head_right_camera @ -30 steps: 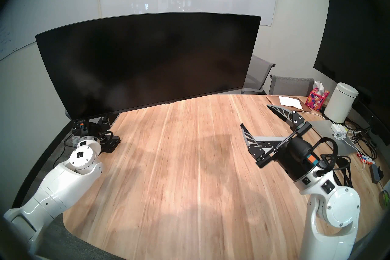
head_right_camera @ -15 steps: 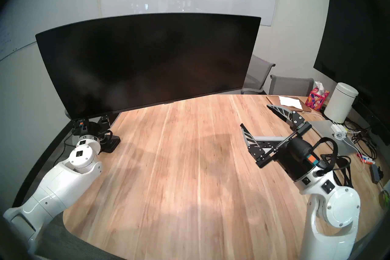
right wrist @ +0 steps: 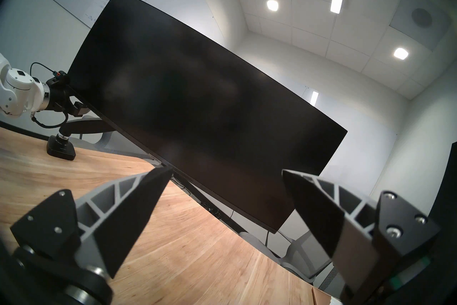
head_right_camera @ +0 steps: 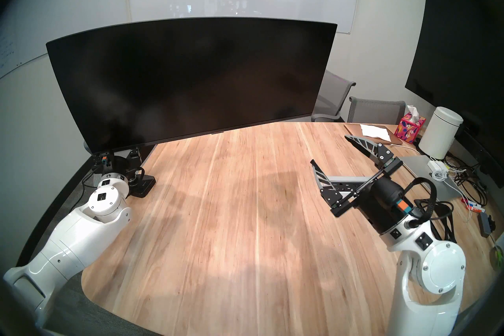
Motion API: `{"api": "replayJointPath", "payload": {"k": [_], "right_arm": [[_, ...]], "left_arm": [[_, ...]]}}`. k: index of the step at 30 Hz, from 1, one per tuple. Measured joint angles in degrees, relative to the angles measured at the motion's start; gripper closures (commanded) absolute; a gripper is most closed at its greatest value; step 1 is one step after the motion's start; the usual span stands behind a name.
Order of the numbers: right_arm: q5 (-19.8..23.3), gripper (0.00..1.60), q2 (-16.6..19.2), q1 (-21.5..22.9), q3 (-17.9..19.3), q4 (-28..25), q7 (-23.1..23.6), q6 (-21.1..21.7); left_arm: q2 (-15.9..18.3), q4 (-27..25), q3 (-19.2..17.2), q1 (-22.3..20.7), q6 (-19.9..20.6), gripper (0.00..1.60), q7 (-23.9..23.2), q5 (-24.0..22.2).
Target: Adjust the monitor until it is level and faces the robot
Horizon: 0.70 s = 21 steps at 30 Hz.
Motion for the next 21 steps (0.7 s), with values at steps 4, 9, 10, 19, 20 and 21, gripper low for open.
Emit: {"api": "replayJointPath", "payload": {"k": [4,9,10,19,20,21], "right_arm": [[0.0,0.0,0.0,0.0,0.0,0.0,0.0,0.0],[0.0,0.0,0.0,0.0,0.0,0.0,0.0,0.0],[0.0,0.0,0.0,0.0,0.0,0.0,0.0,0.0],[0.0,0.0,0.0,0.0,0.0,0.0,0.0,0.0],[0.0,0.0,0.0,0.0,0.0,0.0,0.0,0.0],[0.0,0.0,0.0,0.0,0.0,0.0,0.0,0.0]], "left_arm": [[0.12,-0.06,-0.06,-0.06,0.15,0.0,0.0,-0.03],[0.23,-0.13,-0.11,-0.11,0.27,0.0,0.01,-0.06],[0.25,-0.15,-0.12,-0.12,0.3,0.0,0.02,-0.06],[0.38,-0.34,-0.22,-0.12,0.47,0.0,0.09,-0.16],[0.38,-0.34,-0.22,-0.12,0.48,0.0,0.1,-0.16],[0.38,-0.34,-0.22,-0.12,0.48,0.0,0.1,-0.17]]}}
